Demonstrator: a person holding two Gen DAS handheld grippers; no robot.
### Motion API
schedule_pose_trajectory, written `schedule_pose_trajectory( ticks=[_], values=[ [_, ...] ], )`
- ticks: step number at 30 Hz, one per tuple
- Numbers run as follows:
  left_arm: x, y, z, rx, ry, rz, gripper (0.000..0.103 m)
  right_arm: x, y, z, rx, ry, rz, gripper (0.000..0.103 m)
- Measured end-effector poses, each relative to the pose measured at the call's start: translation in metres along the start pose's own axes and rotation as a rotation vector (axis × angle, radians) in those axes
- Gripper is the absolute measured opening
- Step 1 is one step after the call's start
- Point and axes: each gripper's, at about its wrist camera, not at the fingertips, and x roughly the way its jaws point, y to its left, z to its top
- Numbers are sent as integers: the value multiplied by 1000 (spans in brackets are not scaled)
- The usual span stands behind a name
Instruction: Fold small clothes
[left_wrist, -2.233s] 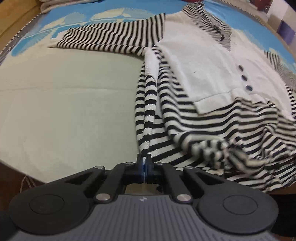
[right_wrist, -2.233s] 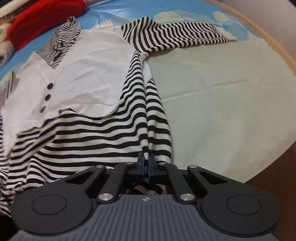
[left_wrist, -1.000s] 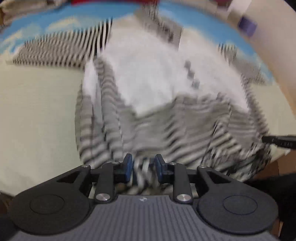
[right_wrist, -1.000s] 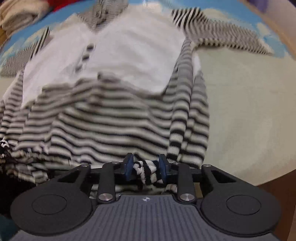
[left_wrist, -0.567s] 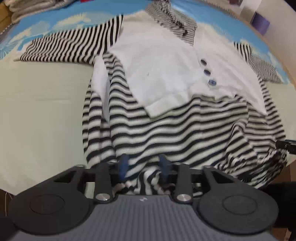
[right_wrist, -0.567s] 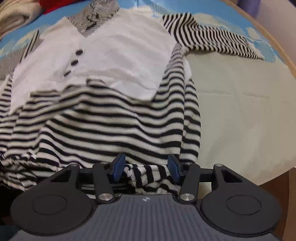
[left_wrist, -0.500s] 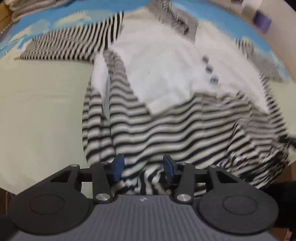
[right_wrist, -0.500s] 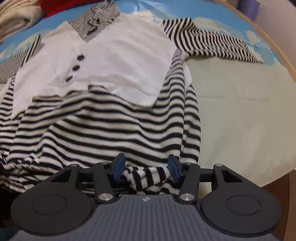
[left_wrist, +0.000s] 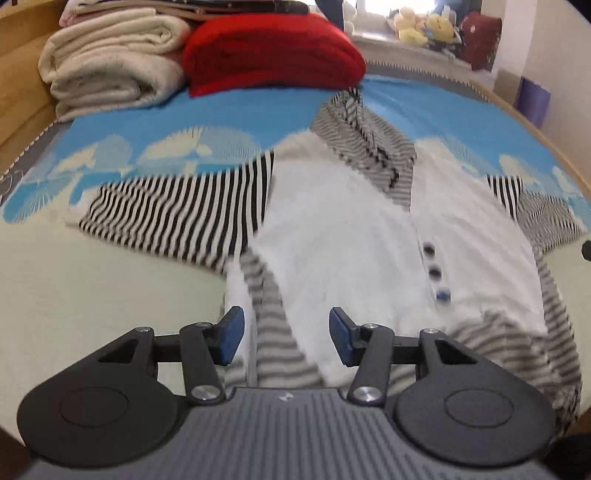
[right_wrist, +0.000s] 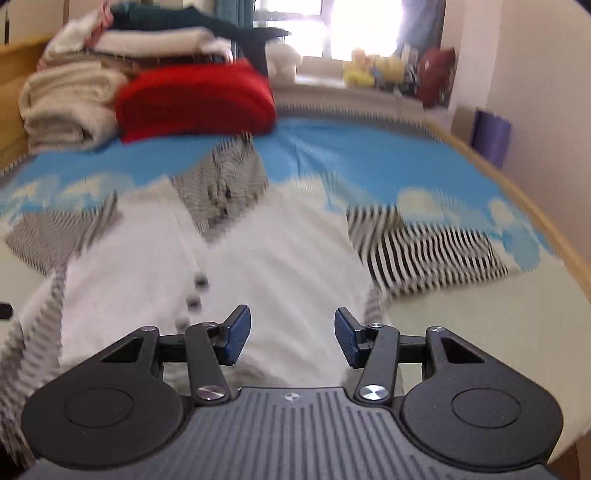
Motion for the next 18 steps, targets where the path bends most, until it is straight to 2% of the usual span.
schedule_pose_trajectory(
  ticks=[6, 9, 12, 14, 15, 16, 18],
  values=[
    [32, 8, 55, 25, -43, 14, 58, 32, 13, 80, 43, -35, 13, 57],
    [59, 25, 85, 12, -74, 31, 58, 57, 17, 105, 78, -51, 33, 58],
    [84, 53, 100, -26, -144, 79, 57, 85, 25, 109, 83, -42, 37, 58],
    [101, 78, 93, -56, -195, 108, 48, 103, 30, 100, 88, -12, 54, 57],
    [113, 90, 89, -63, -177, 130, 45, 113, 34, 95, 89, 34, 43, 56],
    [126, 100, 90, -60, -132, 162, 35, 122, 38, 90, 105, 74, 31, 56],
    [150, 126, 95, -79, -90, 224, 33, 133, 45, 84, 150, 98, 65, 48]
  ],
)
